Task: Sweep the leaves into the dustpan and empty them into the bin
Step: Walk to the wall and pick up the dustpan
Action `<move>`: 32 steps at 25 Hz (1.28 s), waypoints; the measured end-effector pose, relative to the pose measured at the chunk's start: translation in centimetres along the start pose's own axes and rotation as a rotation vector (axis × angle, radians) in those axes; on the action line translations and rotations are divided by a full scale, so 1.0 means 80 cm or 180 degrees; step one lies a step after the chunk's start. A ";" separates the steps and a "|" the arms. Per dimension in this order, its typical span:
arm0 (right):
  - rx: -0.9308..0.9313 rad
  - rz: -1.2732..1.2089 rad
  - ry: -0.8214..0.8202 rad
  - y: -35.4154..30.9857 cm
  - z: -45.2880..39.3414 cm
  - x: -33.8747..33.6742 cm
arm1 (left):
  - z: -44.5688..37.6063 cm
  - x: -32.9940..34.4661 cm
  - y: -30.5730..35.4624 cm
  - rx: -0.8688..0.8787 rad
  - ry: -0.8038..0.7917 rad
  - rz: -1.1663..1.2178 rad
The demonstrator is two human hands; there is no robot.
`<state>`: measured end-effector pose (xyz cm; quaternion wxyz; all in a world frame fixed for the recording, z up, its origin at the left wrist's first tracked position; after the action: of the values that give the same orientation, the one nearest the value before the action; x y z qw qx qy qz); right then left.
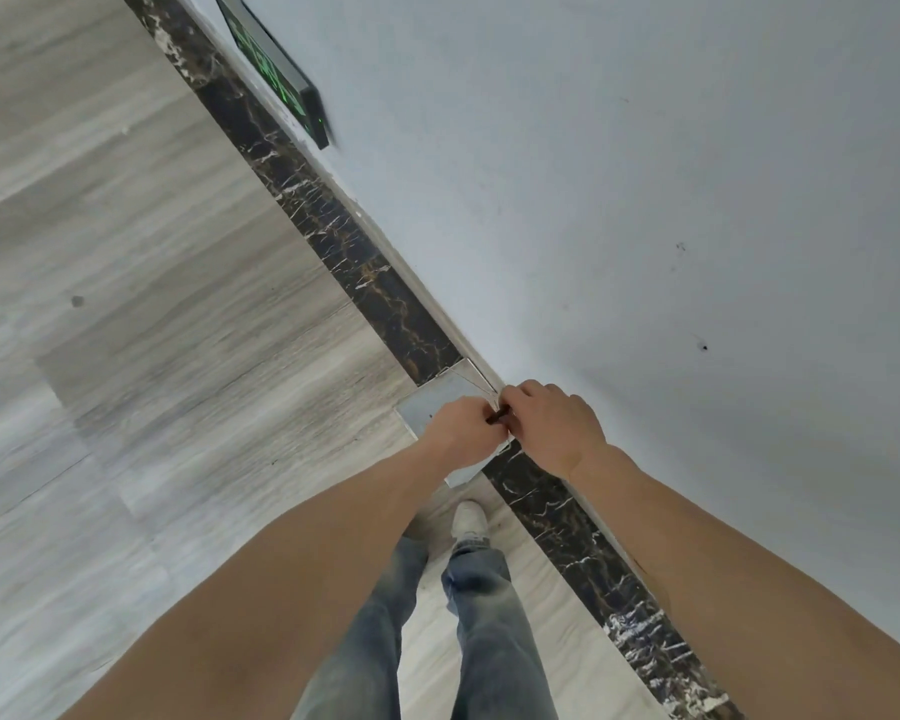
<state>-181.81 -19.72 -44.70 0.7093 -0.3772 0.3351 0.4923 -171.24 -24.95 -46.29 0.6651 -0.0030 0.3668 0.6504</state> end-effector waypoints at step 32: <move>0.3766 -0.5358 0.5235 -0.179 0.772 -0.013 | 0.603 0.314 0.183 0.3246 -0.2759 -0.1906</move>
<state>-162.04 29.93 -10.54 0.4441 -0.2911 0.4935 -0.6888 -163.50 22.19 -16.40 0.8186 0.4644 0.3113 0.1321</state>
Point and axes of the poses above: each hand's wrist, its own z-axis away from the middle knuckle, its own x-axis out of the palm, y = z × x, the point moved 4 cm from there along -z, towards the middle knuckle, and after that the axes turned 1 degree about y, right-handed, at the moved point
